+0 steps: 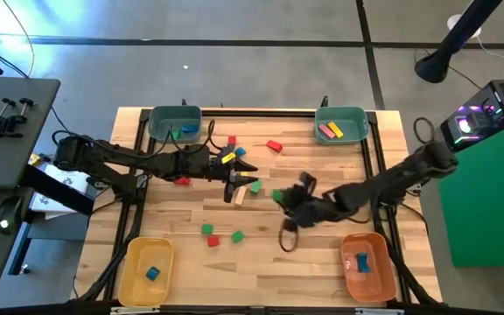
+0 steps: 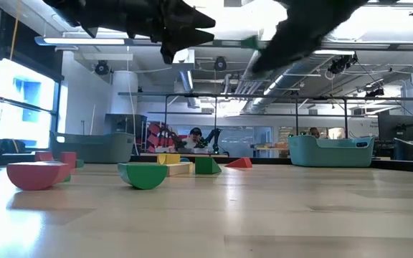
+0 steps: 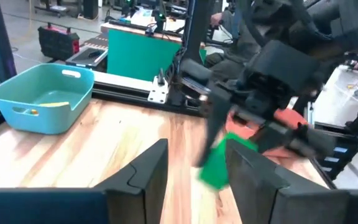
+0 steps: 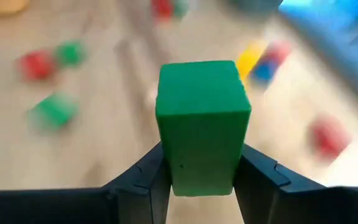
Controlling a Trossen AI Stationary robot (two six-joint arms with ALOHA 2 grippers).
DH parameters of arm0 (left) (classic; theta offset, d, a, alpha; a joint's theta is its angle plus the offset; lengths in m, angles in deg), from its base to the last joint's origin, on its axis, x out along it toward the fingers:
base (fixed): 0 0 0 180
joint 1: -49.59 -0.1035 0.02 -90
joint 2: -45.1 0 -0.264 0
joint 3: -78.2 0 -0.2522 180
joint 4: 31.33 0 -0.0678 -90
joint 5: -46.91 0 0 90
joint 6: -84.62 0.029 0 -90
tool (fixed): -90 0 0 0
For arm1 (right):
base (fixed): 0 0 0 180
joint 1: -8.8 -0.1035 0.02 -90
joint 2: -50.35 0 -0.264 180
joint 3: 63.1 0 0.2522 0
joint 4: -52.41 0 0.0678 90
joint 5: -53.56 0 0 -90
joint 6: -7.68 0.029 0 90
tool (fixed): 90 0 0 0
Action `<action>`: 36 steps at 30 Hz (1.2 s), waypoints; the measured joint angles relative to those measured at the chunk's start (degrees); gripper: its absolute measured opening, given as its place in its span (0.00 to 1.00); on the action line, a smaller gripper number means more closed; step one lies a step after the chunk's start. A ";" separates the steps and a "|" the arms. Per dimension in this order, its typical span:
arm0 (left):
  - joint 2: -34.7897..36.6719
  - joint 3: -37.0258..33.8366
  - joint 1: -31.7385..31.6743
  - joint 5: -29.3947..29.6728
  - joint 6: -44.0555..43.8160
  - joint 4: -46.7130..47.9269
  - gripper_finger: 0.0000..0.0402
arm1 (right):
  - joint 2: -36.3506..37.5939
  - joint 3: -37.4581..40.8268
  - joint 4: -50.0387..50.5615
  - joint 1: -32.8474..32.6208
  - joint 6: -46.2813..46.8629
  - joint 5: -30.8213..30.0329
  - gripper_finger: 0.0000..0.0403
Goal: Sort blocks by size
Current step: Put the green arch block into the orange bin
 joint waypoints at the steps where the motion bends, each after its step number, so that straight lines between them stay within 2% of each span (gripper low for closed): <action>1: 0.00 0.00 -0.05 0.01 0.59 0.07 0.37 | 1.33 0.00 4.04 -1.27 4.92 3.28 0.33; 7: 0.00 0.00 -0.04 0.18 2.58 0.57 0.37 | 5.94 0.00 22.65 -11.63 38.35 27.60 0.33; 10: 0.00 0.00 -0.04 0.18 2.66 1.51 0.37 | 5.73 0.00 26.16 -18.92 55.44 35.49 0.33; 12: 0.00 0.00 -0.04 0.18 2.46 1.92 0.37 | 5.16 0.00 25.84 -23.75 65.75 38.10 0.33; 15: 0.01 0.00 0.05 0.18 2.34 2.04 0.37 | 4.52 0.00 24.64 -30.35 80.17 38.34 0.33; 20: 0.00 0.00 0.07 0.34 2.72 2.03 0.37 | 2.22 0.02 24.79 -37.16 97.78 39.19 0.33; 23: 0.00 0.00 0.07 1.55 2.75 2.03 0.37 | 0.46 0.02 24.12 -38.96 103.84 41.90 0.33; 28: 0.00 0.00 0.07 1.71 3.70 1.96 0.37 | -1.79 0.25 22.25 -38.72 104.39 42.74 0.33; 33: 0.00 0.00 0.07 1.71 3.76 1.94 0.37 | -2.53 1.72 21.79 -37.59 104.24 43.60 0.45; 36: 0.00 0.00 0.07 1.71 4.31 1.94 0.37 | -2.53 2.27 22.00 -37.42 103.95 44.01 0.48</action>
